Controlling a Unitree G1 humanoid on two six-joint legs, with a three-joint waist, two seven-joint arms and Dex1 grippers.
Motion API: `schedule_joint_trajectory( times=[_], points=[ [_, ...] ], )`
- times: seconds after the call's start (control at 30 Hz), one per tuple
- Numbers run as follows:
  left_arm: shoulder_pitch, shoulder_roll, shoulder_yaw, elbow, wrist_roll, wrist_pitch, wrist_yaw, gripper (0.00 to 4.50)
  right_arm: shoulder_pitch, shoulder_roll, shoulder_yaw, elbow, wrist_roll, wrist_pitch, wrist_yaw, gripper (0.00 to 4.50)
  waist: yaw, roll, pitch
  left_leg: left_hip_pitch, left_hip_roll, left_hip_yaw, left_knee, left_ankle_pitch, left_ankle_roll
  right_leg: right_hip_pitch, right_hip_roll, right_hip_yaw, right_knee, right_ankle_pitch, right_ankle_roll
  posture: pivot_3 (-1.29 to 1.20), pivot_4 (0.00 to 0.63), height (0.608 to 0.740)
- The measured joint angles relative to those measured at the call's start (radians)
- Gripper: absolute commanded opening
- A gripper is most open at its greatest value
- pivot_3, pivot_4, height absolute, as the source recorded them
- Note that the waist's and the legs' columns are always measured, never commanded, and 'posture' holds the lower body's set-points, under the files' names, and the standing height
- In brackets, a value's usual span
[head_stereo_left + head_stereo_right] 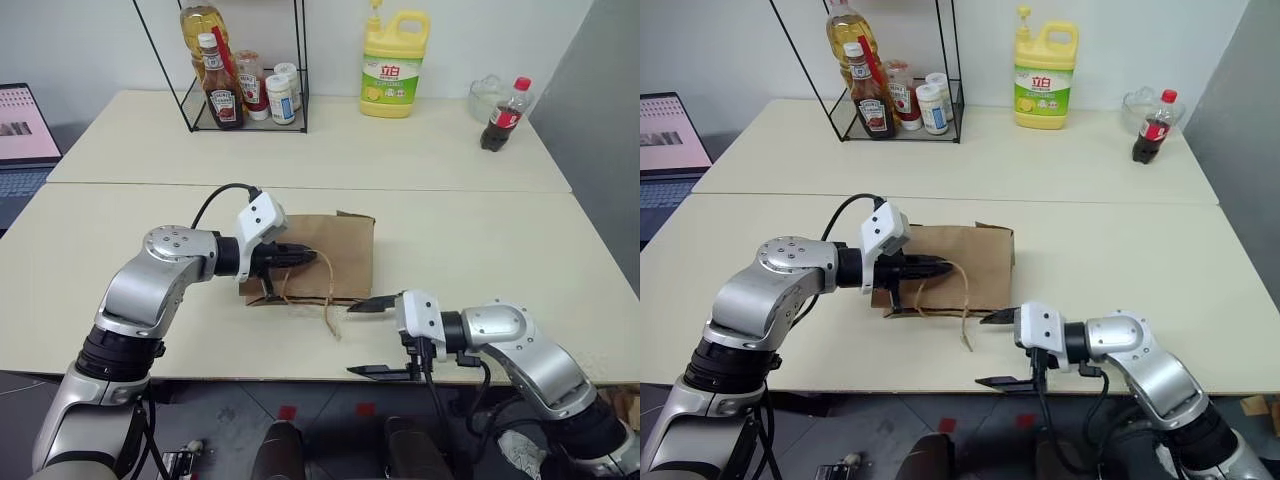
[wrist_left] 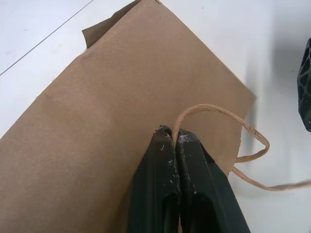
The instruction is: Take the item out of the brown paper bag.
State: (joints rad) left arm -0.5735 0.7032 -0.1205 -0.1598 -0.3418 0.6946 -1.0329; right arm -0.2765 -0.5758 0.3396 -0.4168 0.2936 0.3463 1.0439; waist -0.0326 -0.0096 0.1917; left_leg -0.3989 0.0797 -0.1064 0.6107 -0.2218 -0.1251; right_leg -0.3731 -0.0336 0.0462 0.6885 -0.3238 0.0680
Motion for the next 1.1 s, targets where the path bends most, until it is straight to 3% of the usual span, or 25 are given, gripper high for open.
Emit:
schedule_joint_trajectory(
  times=[0.2, 0.3, 0.57, 0.67, 1.1],
  points=[
    [0.005, 0.004, 0.000, -0.006, -0.012, 0.006, 0.000, 0.04, -0.058, 0.090, 0.034, 0.063, 0.003, 0.021, -0.020, 4.50, 0.000, 0.000, 0.000, 0.000, 0.000, 0.000, 0.000, 0.000, 0.000, 0.000, 0.000, 0.000, 0.000, 0.000, 0.000, 0.00, 0.150, 0.740],
    [0.003, 0.004, 0.000, -0.006, -0.013, 0.018, 0.000, 0.00, -0.075, 0.119, 0.044, 0.094, 0.002, 0.020, -0.020, 3.94, 0.000, 0.000, 0.000, 0.000, 0.000, 0.000, 0.000, 0.000, 0.000, 0.000, 0.000, 0.000, 0.000, 0.000, 0.000, 0.00, 0.150, 0.740],
    [-0.053, -0.003, 0.011, 0.013, -0.040, 0.085, 0.031, 0.00, -0.093, 0.148, 0.078, 0.207, -0.007, -0.018, 0.008, 0.93, -0.001, 0.000, 0.000, 0.000, 0.000, 0.000, 0.000, 0.000, 0.000, 0.000, 0.000, 0.000, 0.000, 0.000, 0.000, 0.00, 0.150, 0.740],
    [-0.071, -0.017, 0.020, 0.034, -0.053, 0.109, 0.055, 0.00, -0.093, 0.147, 0.080, 0.221, -0.009, -0.030, 0.021, 0.04, -0.001, 0.000, 0.000, 0.000, 0.000, 0.000, 0.000, 0.000, 0.000, 0.000, 0.000, 0.000, 0.000, 0.000, 0.000, 0.00, 0.150, 0.740],
    [-0.154, -0.087, 0.085, 0.131, -0.096, 0.194, 0.181, 0.00, -0.116, 0.099, 0.127, 0.283, -0.164, -0.192, 0.046, 0.04, 0.000, 0.000, 0.000, 0.000, 0.000, 0.000, 0.000, 0.001, -0.001, 0.000, 0.000, -0.001, 0.000, 0.000, 0.000, 0.00, 0.150, 0.740]
  ],
)
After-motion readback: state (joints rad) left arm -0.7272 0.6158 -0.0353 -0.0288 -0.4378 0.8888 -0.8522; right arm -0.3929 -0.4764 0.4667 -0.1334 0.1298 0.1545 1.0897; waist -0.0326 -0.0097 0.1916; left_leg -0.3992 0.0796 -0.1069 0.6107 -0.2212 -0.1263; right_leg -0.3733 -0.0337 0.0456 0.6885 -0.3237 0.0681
